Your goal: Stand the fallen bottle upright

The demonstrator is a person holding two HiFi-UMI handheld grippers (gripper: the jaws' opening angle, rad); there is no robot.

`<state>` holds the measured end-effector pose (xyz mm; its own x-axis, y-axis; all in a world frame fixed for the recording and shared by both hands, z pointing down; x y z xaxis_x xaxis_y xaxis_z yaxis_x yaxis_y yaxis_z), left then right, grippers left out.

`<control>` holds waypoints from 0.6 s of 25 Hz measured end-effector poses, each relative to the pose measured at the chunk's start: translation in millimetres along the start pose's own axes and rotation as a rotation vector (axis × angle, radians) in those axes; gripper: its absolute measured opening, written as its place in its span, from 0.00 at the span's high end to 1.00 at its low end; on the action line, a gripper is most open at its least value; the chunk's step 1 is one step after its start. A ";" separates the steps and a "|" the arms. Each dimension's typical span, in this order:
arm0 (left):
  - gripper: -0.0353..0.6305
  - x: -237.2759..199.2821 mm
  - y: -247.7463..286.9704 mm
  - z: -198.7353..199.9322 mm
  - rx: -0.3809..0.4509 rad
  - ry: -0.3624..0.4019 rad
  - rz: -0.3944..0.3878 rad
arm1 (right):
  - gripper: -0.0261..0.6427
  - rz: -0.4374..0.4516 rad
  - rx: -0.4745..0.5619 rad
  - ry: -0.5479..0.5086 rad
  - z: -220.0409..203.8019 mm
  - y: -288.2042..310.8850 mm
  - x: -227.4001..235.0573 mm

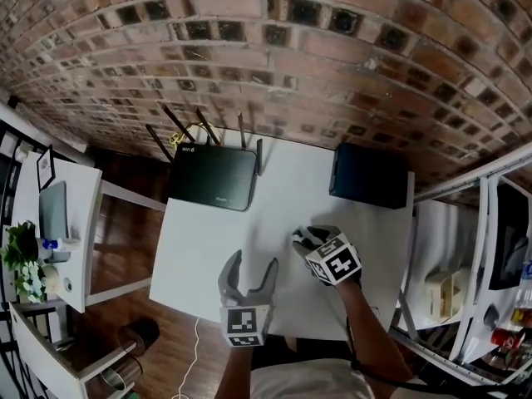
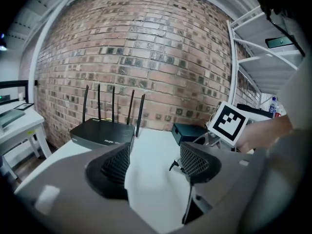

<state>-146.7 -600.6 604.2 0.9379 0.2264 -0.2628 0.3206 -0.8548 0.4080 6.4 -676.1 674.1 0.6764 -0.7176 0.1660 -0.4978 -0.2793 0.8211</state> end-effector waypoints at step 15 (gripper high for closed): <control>0.43 -17.0 -8.4 -8.8 -0.005 -0.016 0.052 | 0.83 0.011 -0.196 0.011 -10.0 38.7 7.9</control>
<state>-164.2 -593.1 612.9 0.9511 0.1742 -0.2549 0.2722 -0.8629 0.4259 -2.1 -686.2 712.7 0.6779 -0.7126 0.1809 -0.3908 -0.1407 0.9097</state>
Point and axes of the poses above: the fingertips, and each gripper's own axes: y forward along the fingers, x to its right, z out of its top, the point moved 6 cm from there along -y, backward along the fingers, and after that the axes turned 4 degrees about -y, right-handed, at the moved point
